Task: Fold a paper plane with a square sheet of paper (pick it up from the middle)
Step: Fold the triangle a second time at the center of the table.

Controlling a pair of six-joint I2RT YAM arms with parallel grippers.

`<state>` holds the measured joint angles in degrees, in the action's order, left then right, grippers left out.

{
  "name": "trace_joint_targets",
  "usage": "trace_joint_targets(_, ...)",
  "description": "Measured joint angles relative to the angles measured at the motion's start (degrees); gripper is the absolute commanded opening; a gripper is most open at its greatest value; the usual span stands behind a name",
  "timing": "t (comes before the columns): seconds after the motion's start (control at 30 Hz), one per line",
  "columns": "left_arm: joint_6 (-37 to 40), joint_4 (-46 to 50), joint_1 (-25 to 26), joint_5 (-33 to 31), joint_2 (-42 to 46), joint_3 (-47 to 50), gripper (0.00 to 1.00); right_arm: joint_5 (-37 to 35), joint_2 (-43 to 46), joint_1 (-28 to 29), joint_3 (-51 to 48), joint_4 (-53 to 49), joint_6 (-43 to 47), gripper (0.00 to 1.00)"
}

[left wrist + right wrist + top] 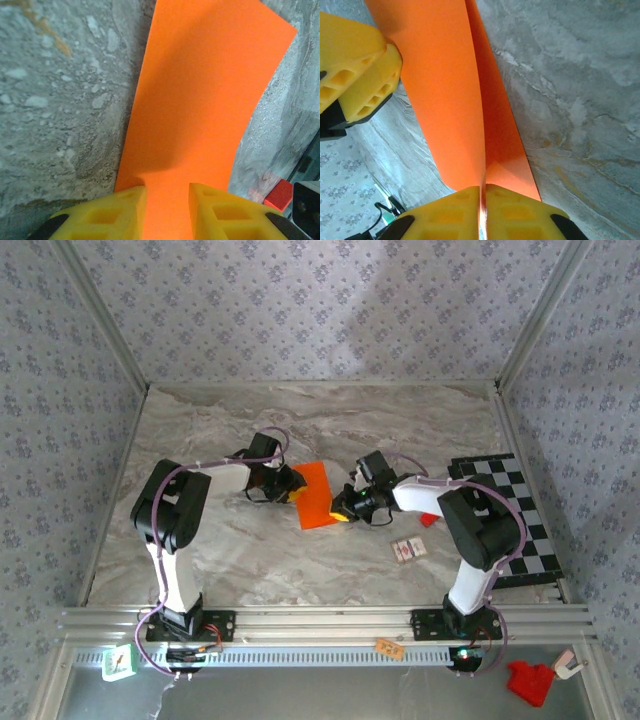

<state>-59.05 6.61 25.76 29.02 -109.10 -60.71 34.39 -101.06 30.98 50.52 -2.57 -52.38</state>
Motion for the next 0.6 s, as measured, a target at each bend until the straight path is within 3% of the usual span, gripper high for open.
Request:
trace_joint_targets(0.23,1.3,-2.6,0.0,1.2,0.0,-0.1,0.39,-0.1,0.0,0.1,0.1,-1.6,-0.1,0.02)
trace_joint_targets(0.6,4.1,-3.9,-0.3,1.4,-1.4,-2.6,0.36,-1.0,2.0,0.0,0.1,-3.7,-0.1,0.02)
